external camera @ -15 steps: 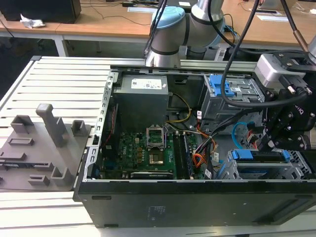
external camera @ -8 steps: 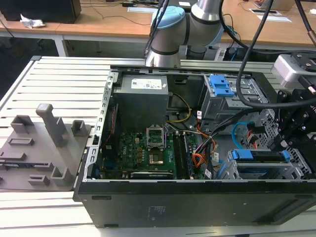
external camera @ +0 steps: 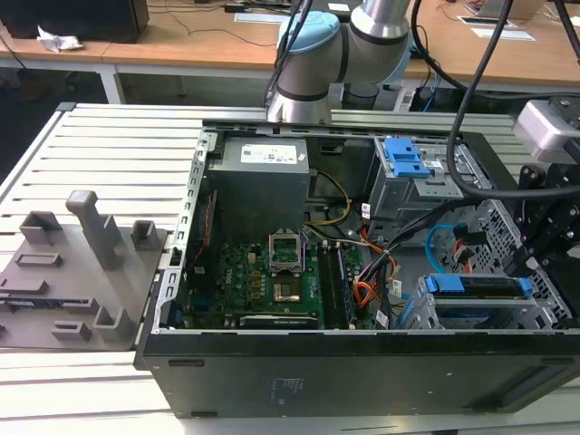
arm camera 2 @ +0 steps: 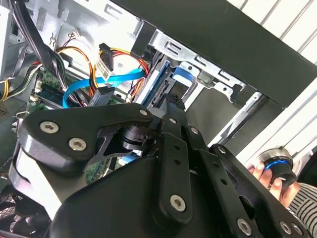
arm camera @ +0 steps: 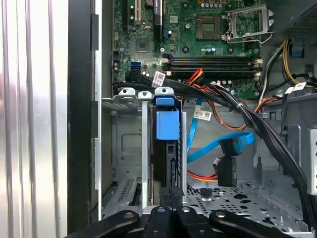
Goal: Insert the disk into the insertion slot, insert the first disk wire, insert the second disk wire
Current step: 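Insert the first disk wire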
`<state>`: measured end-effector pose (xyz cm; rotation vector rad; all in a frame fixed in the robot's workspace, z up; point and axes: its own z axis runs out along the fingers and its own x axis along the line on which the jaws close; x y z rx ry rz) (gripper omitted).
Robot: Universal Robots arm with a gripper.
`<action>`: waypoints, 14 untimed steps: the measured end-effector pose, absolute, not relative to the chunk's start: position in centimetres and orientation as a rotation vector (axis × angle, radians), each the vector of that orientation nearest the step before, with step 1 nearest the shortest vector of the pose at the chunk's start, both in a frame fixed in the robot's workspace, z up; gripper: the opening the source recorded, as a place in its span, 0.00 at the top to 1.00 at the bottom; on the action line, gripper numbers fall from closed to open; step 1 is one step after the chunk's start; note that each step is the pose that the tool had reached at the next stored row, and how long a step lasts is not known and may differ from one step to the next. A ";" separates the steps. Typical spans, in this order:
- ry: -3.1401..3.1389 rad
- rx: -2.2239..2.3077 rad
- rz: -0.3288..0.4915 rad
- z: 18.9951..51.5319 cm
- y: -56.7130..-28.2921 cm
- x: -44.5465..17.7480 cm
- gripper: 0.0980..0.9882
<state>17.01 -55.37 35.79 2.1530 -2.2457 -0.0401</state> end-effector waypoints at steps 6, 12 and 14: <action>-2.246 2.153 -0.040 36.7 -55.4 17.0 0.99; -2.246 2.153 -0.040 37.3 -55.4 17.0 0.99; -2.246 2.153 -0.040 37.6 -55.4 17.0 0.99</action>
